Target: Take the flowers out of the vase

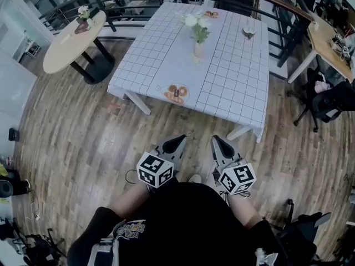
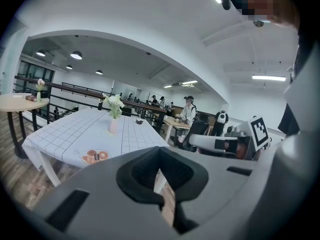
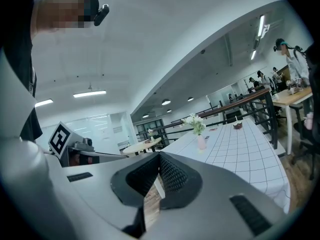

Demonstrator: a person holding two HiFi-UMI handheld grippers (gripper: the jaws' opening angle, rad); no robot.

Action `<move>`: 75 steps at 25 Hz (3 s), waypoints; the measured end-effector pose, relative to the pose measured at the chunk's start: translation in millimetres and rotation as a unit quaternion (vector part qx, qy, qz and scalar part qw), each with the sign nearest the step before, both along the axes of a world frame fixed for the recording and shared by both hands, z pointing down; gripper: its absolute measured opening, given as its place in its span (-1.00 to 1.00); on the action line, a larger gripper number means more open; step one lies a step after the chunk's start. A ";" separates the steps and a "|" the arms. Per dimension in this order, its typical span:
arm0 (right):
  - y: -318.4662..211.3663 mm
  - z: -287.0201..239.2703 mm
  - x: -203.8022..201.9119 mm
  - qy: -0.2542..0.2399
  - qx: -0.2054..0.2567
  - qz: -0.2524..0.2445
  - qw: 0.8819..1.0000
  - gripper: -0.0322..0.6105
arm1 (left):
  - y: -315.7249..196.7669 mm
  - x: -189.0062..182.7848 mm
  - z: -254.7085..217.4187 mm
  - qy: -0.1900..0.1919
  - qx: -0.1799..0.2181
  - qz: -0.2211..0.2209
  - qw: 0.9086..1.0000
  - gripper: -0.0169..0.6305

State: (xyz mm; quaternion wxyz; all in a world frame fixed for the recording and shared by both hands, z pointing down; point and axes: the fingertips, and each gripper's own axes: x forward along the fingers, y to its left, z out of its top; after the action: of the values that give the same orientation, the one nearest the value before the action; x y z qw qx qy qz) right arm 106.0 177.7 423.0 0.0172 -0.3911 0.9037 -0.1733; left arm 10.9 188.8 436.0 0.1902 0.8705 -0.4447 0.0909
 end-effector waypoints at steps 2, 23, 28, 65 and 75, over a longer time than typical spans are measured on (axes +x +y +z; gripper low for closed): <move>-0.3 2.1 -3.0 -0.002 -0.002 0.003 1.000 -0.85 | -1.2 -2.9 1.3 0.002 0.000 0.004 1.000 -0.93; -105.6 -3.8 -92.8 0.010 -0.006 0.060 0.998 -0.85 | -118.9 -91.7 6.8 0.015 -0.011 0.062 0.998 -0.93; -130.1 -4.8 -114.9 0.012 -0.004 0.080 0.997 -0.85 | -146.6 -115.9 11.7 0.021 -0.012 0.073 0.997 -0.93; -296.4 -5.8 -138.3 0.033 -0.002 0.088 0.996 -0.85 | -292.3 -149.2 29.1 0.020 -0.012 0.066 0.998 -0.93; -362.1 20.7 -105.7 0.032 -0.026 0.083 0.996 -0.85 | -369.9 -116.5 53.1 0.009 -0.016 0.045 0.999 -0.92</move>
State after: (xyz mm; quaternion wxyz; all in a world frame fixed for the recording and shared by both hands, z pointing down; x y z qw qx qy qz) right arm 0.3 -184.4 443.7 -0.0076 -0.4700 0.8636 -0.1821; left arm -105.5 -181.1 489.2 0.2040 0.8874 -0.4014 0.0989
